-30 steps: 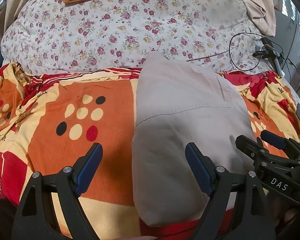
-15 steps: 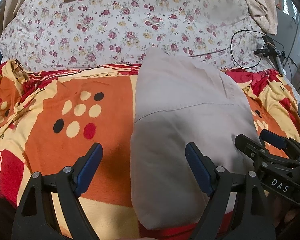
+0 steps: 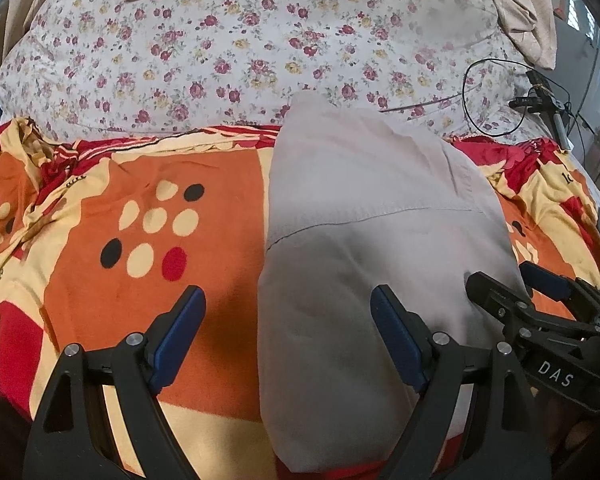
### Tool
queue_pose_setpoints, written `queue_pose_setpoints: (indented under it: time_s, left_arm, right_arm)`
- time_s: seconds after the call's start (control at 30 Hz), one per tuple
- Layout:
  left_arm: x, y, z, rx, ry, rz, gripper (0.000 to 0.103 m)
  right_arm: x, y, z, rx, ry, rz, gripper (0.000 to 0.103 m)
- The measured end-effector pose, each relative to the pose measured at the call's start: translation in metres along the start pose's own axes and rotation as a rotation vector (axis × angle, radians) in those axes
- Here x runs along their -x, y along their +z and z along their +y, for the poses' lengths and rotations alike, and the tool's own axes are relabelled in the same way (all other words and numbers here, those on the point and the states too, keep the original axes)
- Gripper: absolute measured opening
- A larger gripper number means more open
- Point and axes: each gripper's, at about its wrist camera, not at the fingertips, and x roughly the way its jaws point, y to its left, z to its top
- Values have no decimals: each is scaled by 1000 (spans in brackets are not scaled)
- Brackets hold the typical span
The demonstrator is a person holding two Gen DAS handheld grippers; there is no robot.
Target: Fold large clothes
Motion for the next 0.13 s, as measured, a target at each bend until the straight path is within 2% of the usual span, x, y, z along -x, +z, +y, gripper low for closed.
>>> queue_pose_setpoints:
  time_s: [0.13]
  left_arm:
    - [0, 8, 18, 39, -18, -10, 85]
  right_arm:
    - [2, 6, -7, -6, 27, -4, 81]
